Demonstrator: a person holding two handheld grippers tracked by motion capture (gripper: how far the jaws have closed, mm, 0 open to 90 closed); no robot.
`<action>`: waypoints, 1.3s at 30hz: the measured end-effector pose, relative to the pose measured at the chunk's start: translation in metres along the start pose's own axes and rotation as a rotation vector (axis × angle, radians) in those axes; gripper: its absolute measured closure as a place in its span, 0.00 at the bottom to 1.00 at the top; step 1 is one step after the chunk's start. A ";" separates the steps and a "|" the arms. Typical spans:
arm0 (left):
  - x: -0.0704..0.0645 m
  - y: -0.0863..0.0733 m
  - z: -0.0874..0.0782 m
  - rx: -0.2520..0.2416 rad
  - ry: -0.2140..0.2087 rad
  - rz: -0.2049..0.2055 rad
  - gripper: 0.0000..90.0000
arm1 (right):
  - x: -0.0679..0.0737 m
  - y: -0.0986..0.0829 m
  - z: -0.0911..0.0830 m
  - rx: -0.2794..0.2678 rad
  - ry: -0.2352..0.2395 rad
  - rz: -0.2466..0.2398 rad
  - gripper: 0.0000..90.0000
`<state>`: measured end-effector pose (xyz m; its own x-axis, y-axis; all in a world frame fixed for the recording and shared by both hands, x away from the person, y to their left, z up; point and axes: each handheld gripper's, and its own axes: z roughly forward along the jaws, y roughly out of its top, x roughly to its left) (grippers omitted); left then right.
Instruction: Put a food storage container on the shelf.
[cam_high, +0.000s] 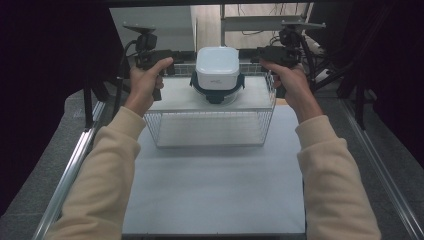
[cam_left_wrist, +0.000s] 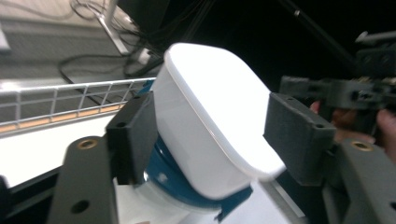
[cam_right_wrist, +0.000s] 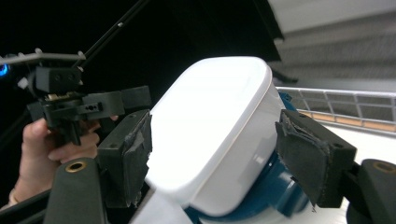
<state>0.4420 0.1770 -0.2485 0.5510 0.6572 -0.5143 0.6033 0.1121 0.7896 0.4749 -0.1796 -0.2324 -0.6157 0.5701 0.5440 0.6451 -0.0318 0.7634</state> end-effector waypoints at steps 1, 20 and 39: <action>-0.004 -0.004 -0.004 -0.004 0.003 0.026 0.35 | 0.001 -0.004 -0.005 -0.007 0.002 -0.018 0.29; -0.015 -0.090 -0.049 0.031 0.045 0.178 0.33 | -0.007 -0.100 -0.066 0.024 -0.136 -0.305 0.28; 0.020 -0.226 -0.059 0.146 0.117 0.166 0.31 | -0.027 -0.214 -0.051 0.124 -0.199 -0.335 0.27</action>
<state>0.2821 0.2088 -0.4175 0.5840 0.7404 -0.3328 0.5917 -0.1076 0.7989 0.3304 -0.2304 -0.3928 -0.7093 0.6803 0.1847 0.4807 0.2752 0.8326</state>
